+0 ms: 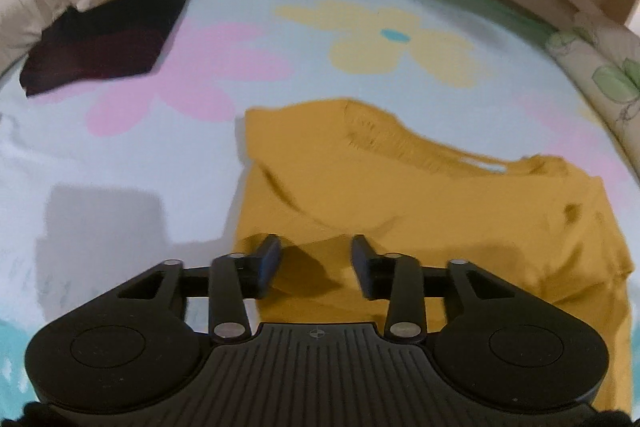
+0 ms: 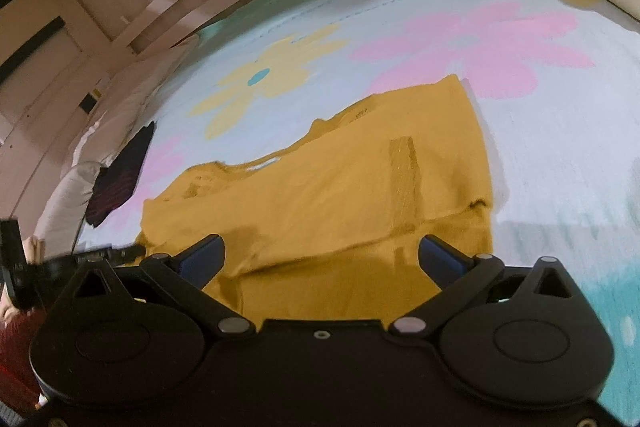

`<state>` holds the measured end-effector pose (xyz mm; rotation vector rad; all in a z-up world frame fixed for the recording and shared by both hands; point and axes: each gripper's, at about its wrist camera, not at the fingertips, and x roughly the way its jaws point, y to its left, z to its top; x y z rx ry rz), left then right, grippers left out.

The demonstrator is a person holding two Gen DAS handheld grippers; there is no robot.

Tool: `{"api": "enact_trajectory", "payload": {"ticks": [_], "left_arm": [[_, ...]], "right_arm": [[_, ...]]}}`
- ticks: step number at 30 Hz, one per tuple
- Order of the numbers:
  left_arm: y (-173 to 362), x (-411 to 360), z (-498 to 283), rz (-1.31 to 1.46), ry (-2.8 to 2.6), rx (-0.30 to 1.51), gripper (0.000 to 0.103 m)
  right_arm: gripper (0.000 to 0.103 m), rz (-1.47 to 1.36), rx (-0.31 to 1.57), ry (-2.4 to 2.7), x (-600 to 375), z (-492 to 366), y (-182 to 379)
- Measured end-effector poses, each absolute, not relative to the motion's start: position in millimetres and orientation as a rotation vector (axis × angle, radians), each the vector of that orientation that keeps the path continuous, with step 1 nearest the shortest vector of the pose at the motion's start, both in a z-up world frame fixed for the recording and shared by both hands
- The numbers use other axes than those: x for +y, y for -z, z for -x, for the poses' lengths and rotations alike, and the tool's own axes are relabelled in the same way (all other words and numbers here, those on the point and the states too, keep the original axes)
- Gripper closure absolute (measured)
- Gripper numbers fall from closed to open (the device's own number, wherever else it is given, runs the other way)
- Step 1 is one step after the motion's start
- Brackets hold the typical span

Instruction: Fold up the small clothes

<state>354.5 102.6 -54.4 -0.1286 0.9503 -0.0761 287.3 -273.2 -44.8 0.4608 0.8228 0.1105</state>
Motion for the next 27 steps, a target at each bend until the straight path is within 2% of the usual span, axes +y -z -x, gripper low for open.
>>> {"api": "enact_trajectory", "payload": {"ticks": [3, 8, 21, 23, 25, 26, 27], "left_arm": [[66, 110, -354, 0.16, 0.14, 0.938, 0.053], [65, 115, -356, 0.222, 0.2, 0.942, 0.036], [41, 129, -363, 0.192, 0.098, 0.855, 0.035], [42, 133, -364, 0.192, 0.076, 0.859, 0.035], [44, 137, -366, 0.196, 0.05, 0.865, 0.035], [44, 140, -366, 0.199, 0.041, 0.867, 0.035], [44, 142, -366, 0.202, 0.032, 0.868, 0.035]], "right_arm": [[0.0, -0.457, 0.813, -0.129, -280, -305, 52], [0.0, -0.5, 0.808, -0.098, -294, -325, 71], [0.001, -0.546, 0.802, -0.154, -300, -341, 91], [0.013, -0.503, 0.814, -0.113, -295, -342, 88], [0.045, -0.437, 0.838, -0.078, -289, -344, 84], [0.054, -0.423, 0.846, -0.08, -288, -345, 83], [0.084, -0.428, 0.858, -0.088, -288, -345, 83]]}}
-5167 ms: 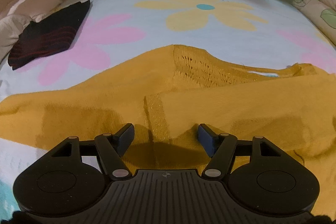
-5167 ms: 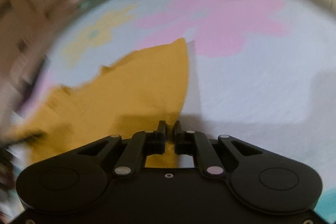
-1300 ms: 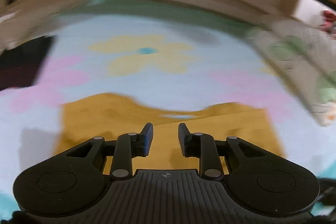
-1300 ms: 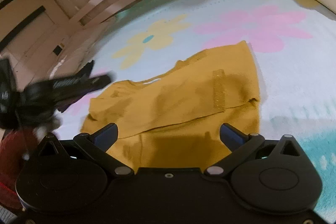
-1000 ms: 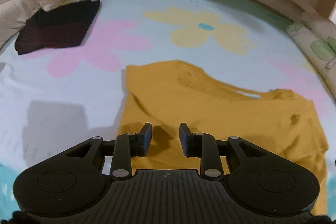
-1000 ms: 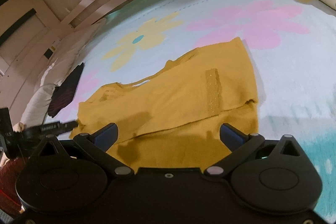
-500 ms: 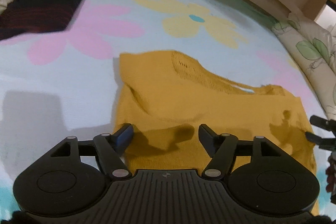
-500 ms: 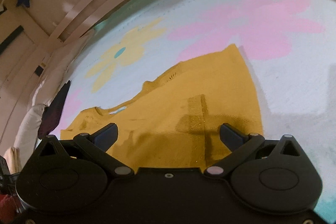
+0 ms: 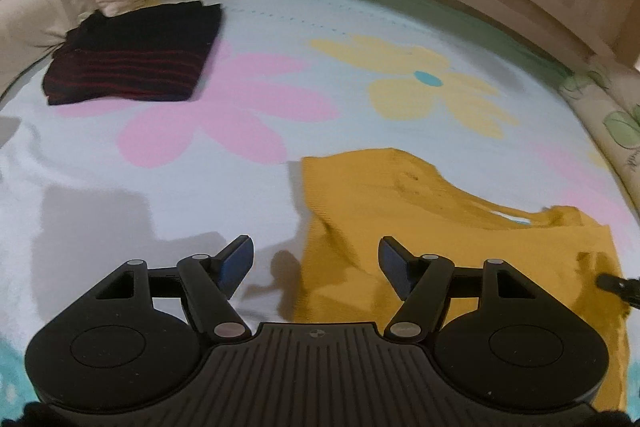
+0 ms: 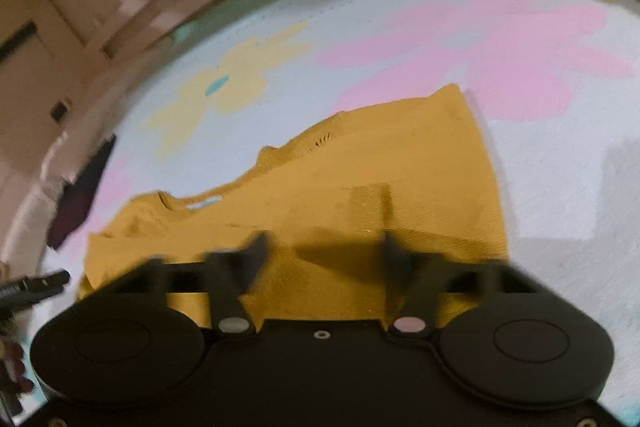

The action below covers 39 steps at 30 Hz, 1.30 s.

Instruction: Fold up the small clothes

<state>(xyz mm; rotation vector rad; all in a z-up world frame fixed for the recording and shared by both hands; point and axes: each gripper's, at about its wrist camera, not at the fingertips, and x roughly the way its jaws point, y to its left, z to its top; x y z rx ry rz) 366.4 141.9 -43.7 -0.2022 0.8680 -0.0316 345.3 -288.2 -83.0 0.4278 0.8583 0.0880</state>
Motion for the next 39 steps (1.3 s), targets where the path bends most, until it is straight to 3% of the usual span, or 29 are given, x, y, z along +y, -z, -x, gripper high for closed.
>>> {"api": "enact_trajectory", "payload": {"ticks": [1, 9, 20, 22, 24, 26, 27, 28, 29, 30, 33, 36, 39], "left_arm": [[44, 143, -367, 0.204, 0.023, 0.867, 0.035], [44, 144, -367, 0.183, 0.007, 0.872, 0.035], [54, 129, -372, 0.132, 0.051, 0.91, 0.035], [62, 127, -373, 0.11, 0.05, 0.957, 0.035], [68, 125, -373, 0.062, 0.057, 0.98, 0.034], [67, 122, -372, 0.015, 0.052, 0.994, 0.034], [67, 123, -372, 0.015, 0.049, 1.0, 0.034], [67, 125, -372, 0.02, 0.043, 1.005, 0.033], [67, 126, -372, 0.023, 0.035, 1.005, 0.033], [66, 126, -371, 0.024, 0.026, 1.002, 0.033], [55, 123, -369, 0.014, 0.003, 0.948, 0.033], [41, 115, -365, 0.018, 0.025, 0.848, 0.033], [37, 101, -365, 0.043, 0.108, 0.807, 0.029]], "right_arm": [[0.089, -0.444, 0.857, -0.102, -289, -344, 82], [0.091, -0.349, 0.667, -0.089, -292, -331, 18], [0.089, -0.3, 0.825, 0.093, -324, -334, 60], [0.082, -0.298, 0.842, 0.105, -322, -334, 61], [0.082, -0.302, 0.869, 0.117, -322, -331, 66], [0.078, -0.306, 0.868, 0.126, -325, -332, 67], [0.068, -0.306, 0.868, 0.133, -327, -331, 66], [0.05, -0.303, 0.868, 0.146, -327, -330, 64], [0.041, -0.296, 0.868, 0.164, -328, -329, 63], [0.02, -0.286, 0.868, 0.183, -330, -328, 62], [0.017, -0.294, 0.853, 0.192, -333, -325, 60], [0.001, -0.281, 0.819, 0.175, -331, -323, 54], [0.001, -0.26, 0.78, 0.156, -327, -323, 49]]}}
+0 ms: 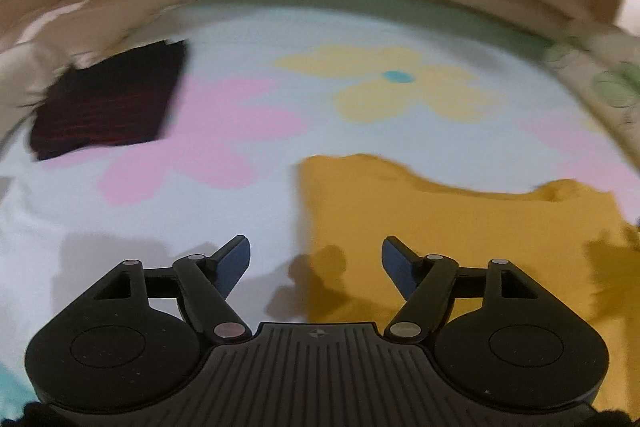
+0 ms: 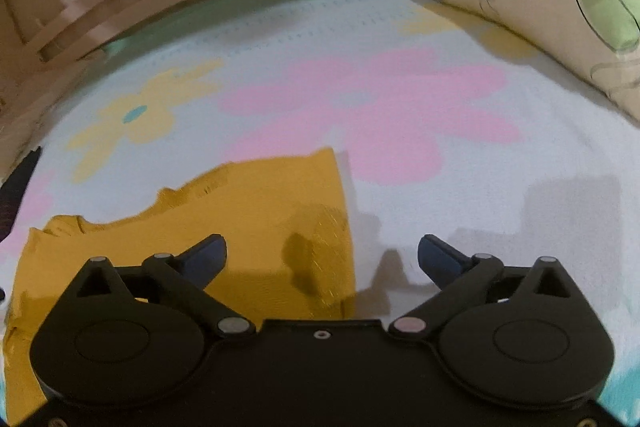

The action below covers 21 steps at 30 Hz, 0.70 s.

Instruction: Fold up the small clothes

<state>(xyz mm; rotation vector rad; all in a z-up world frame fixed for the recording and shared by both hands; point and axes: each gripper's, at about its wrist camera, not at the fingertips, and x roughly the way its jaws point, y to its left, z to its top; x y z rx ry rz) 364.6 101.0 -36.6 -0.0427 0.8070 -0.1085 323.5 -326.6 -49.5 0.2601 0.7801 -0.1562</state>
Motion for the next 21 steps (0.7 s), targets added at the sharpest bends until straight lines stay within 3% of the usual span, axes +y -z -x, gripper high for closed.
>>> {"api": "enact_trajectory", "payload": {"ticks": [6, 8, 11, 13, 14, 19, 21], "left_arm": [[63, 76, -371, -0.075, 0.158, 0.907, 0.028], [74, 83, -373, -0.065, 0.128, 0.954, 0.02], [73, 97, -374, -0.021, 0.105, 0.961, 0.019], [73, 100, -375, -0.029, 0.092, 0.96, 0.019], [74, 102, -375, -0.016, 0.094, 0.959, 0.018], [72, 99, -375, -0.024, 0.097, 0.959, 0.017], [73, 99, -375, -0.023, 0.095, 0.959, 0.016]], "right_arm": [[0.001, -0.258, 0.758, 0.113, -324, -327, 49], [0.001, -0.278, 0.765, 0.116, -329, -327, 51], [0.005, -0.342, 0.772, 0.105, -339, -328, 57], [0.033, -0.389, 0.777, 0.089, -345, -330, 60], [0.038, -0.397, 0.778, 0.085, -346, -331, 62], [0.087, -0.37, 0.758, 0.081, -343, -337, 66], [0.086, -0.338, 0.7, 0.067, -339, -335, 57]]}}
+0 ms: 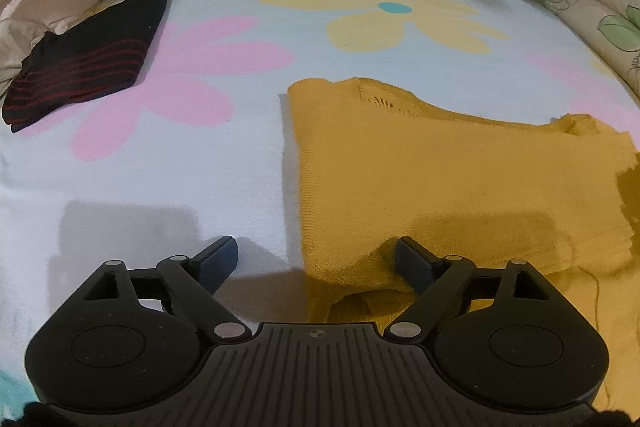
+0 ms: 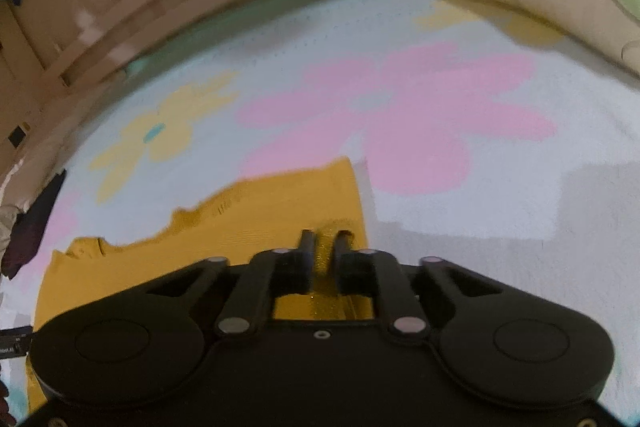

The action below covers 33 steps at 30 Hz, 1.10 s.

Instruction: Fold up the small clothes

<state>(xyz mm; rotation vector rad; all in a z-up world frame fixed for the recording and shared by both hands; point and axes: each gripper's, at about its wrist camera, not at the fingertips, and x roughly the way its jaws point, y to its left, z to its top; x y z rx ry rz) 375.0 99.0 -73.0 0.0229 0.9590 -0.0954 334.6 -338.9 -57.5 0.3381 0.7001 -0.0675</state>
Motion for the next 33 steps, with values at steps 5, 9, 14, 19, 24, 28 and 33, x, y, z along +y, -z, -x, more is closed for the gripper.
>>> {"api": "enact_trajectory", "payload": {"ticks": [5, 9, 14, 19, 24, 28, 33], "left_arm": [[72, 98, -372, -0.027, 0.095, 0.955, 0.015], [73, 100, -372, -0.019, 0.103, 0.951, 0.014], [74, 104, -372, -0.022, 0.056, 0.952, 0.0], [76, 134, -373, 0.032, -0.069, 0.953, 0.0], [69, 142, -374, 0.053, -0.111, 0.926, 0.001], [48, 125, -377, 0.033, -0.08, 0.829, 0.001], [53, 84, -387, -0.092, 0.011, 0.83, 0.001]], "right_arm": [[0.077, -0.262, 0.749, 0.147, -339, -341, 64], [0.018, -0.274, 0.761, 0.197, -347, -336, 70], [0.0, -0.285, 0.731, 0.158, -339, -333, 54], [0.0, -0.172, 0.772, 0.083, -309, -338, 56], [0.0, -0.136, 0.782, 0.05, -297, -342, 59], [0.0, -0.147, 0.768, 0.042, -295, -342, 54], [0.0, -0.129, 0.783, 0.002, -281, -345, 56]]}}
